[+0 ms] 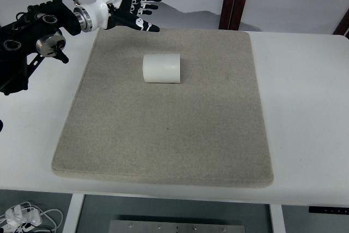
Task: Flip white cup upright
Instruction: 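Swing the left hand over the mat toward the lying white cup, then lower the left hand onto the white cup and close its fingers around it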
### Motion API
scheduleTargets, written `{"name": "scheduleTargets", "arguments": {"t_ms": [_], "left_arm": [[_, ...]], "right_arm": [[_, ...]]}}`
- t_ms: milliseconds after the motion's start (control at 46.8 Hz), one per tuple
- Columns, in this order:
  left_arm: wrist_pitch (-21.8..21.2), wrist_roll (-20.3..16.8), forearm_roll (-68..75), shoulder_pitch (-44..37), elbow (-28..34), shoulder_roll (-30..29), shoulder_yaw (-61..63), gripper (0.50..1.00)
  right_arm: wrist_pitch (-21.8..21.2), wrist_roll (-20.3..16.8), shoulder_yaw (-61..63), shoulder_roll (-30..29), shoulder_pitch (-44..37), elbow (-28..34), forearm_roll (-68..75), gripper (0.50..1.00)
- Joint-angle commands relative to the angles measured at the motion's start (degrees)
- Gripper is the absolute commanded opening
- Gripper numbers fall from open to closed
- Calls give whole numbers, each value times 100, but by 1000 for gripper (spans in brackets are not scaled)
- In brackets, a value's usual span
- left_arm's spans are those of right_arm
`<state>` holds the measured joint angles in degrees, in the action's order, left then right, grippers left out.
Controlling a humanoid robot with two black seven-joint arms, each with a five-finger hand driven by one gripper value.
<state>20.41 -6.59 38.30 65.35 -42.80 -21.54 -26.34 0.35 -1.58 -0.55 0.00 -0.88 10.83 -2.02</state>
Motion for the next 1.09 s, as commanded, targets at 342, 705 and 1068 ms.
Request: {"name": "scheduleTargets", "arguments": {"t_ms": [342,705,1068], "left_arm": [[-424,97,2470,40,-897,-324,261,996],[-310,527,2902,127,-1064,-263,603,996],[-389,685,2920,277,-818,141,1016,996]], "right_arm": [[0,-1,-7,0,0,-2,0,952],[0,-1,2,0,0,-2,0,952],[0,-1,2,0,0,-2,0,952]]}}
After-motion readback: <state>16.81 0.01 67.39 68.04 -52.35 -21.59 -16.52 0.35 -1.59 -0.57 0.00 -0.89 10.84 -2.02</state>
